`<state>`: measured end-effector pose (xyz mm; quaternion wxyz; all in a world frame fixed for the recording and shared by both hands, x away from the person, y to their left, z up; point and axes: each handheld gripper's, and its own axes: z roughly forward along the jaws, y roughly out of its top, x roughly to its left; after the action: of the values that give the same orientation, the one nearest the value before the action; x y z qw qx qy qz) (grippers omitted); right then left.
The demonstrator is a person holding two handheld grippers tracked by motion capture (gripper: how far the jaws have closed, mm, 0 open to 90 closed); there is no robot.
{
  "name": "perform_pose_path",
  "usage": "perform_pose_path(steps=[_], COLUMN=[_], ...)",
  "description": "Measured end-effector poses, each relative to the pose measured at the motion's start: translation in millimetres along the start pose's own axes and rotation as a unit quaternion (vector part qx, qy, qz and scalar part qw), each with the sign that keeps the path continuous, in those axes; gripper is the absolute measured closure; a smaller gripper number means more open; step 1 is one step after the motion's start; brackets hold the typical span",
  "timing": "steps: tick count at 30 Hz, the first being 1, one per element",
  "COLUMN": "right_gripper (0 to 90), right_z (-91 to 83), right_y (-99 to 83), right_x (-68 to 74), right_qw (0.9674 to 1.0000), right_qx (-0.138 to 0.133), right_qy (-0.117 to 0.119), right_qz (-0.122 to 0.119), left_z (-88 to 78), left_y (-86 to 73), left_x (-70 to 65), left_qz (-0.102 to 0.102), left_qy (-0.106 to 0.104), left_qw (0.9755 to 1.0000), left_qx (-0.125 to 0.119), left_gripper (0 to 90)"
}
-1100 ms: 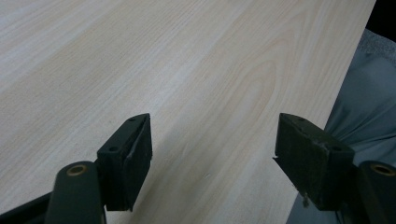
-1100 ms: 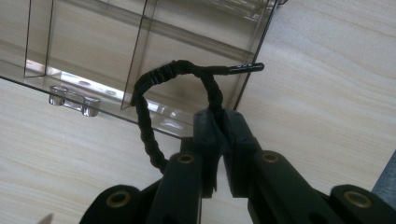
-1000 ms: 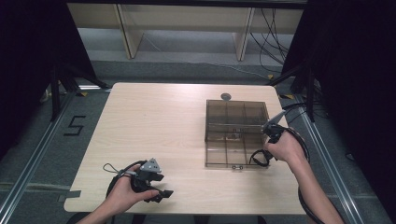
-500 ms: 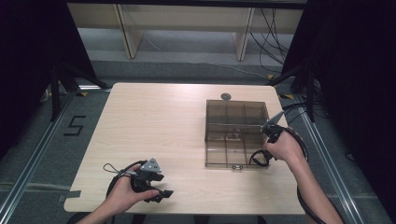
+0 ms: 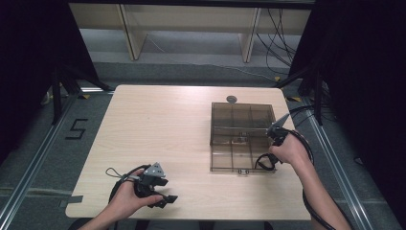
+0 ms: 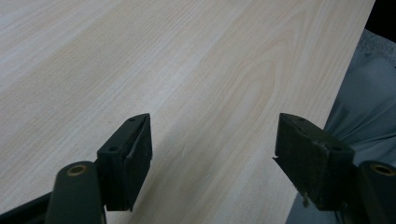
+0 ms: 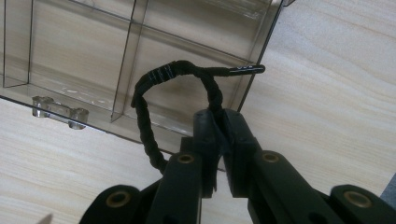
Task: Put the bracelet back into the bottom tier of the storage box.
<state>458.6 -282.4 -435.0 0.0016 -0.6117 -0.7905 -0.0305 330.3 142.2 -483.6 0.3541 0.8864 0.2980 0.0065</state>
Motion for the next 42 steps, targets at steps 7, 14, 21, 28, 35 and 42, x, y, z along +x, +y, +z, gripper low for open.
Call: perform_pose_path(steps=[7, 14, 21, 28, 35, 42], right_gripper=[85.0, 85.0, 84.9, 84.9, 84.8, 84.1], right_z=[1.9, 4.2, 5.2, 5.7, 8.8, 9.5], right_y=[2.0, 3.2, 5.2, 6.5, 8.8, 10.0], right_x=[2.1, 1.5, 3.4, 5.5, 7.0, 7.0], right_qw=[1.0, 0.9998, 0.9998, 0.9999, 0.9999, 0.9998], right_qx=[0.003, 0.006, 0.013, 0.012, 0.01, 0.015], right_qy=[-0.004, -0.01, -0.011, -0.004, -0.006, -0.003], right_qz=[-0.001, -0.014, -0.013, -0.007, -0.008, -0.016], left_z=[-0.4, -0.3, -0.3, -0.3, -0.3, -0.2], left_y=[-0.1, 0.1, 0.1, 0.1, 0.0, 0.1], left_x=[-0.3, -0.2, -0.4, -0.6, -0.7, -1.2], left_qz=[-0.001, 0.001, 0.001, 0.0, 0.001, 0.0], left_qy=[0.001, -0.001, -0.001, -0.003, -0.003, -0.004], left_qw=[1.0, 1.0, 1.0, 1.0, 1.0, 1.0], left_qx=[0.0, 0.0, 0.0, -0.001, -0.001, -0.001], left_gripper=[27.4, 27.5, 27.4, 27.5, 27.5, 27.5])
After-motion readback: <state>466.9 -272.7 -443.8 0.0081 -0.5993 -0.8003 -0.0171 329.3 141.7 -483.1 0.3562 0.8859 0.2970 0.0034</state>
